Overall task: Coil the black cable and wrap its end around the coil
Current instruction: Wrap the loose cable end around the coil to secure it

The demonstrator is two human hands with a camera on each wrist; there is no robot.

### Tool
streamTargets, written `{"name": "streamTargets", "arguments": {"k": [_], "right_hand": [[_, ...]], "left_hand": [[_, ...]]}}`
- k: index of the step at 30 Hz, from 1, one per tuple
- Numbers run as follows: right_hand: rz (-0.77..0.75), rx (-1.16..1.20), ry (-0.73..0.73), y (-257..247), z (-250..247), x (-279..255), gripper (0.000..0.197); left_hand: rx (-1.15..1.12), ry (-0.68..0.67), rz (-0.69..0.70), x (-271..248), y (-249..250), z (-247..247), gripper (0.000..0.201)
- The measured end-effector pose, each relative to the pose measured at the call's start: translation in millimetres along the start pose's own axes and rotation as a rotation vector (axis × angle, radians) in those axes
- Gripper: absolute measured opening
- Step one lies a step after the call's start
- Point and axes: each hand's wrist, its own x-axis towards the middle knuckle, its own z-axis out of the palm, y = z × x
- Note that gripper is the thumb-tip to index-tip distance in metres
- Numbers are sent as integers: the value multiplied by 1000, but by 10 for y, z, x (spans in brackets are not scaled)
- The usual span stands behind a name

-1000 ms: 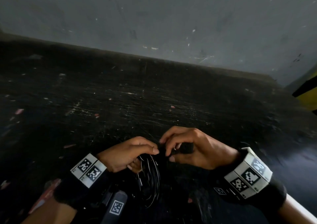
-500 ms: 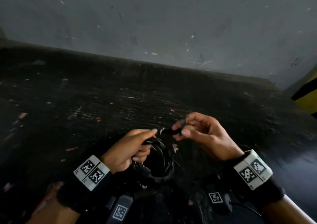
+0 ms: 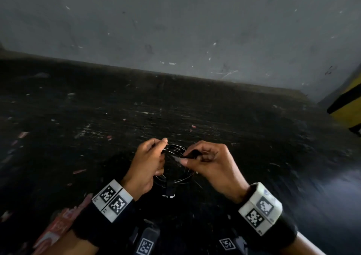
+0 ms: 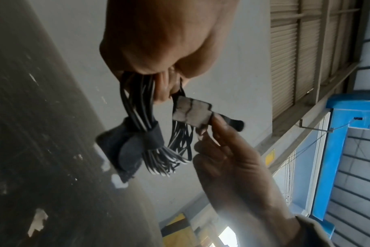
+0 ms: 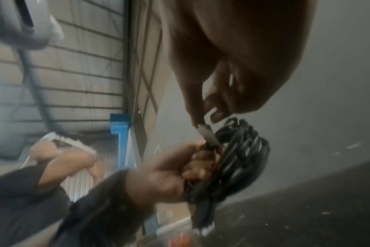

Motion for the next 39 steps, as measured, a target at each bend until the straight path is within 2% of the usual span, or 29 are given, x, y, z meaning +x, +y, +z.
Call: {"name": "streamTargets", "arguments": {"k": [3, 5, 10, 14, 16, 19, 22, 25, 31, 35, 39], "right_hand": [[-186, -280, 112, 162, 101, 77, 15], [-291, -473, 111, 223, 135, 106, 12], [-369, -557, 54, 224, 201, 140, 8], [-502, -704, 58, 262, 192, 208, 8], [-512, -679, 42, 263, 212, 235, 9], [-544, -678, 75, 296, 253, 221, 11], [-542, -712, 61, 328, 255, 216, 11], [-529, -737, 46, 351, 236, 219, 12], [-518, -770, 7, 340, 142, 193, 22], [-537, -662, 41, 307, 87, 169, 18], [-484, -477, 23, 251, 53, 208, 12]], "left_hand": [[-46, 28, 0, 7, 0, 13, 30], [-63, 52, -17, 15, 5, 17, 27], [-100, 87, -23, 42, 48, -9, 26], [-130, 67, -46, 19, 19, -31, 13], [-149, 59, -56, 22, -8, -41, 11], [-133, 33, -99, 39, -49, -56, 19], [-115, -17, -133, 34, -66, -62, 19], [-97, -64, -155, 27, -64, -57, 28], [-124, -55, -101, 25, -67, -62, 32], [-165, -64, -95, 32, -98, -80, 26], [-52, -122, 0, -40, -161, -33, 22]]}}
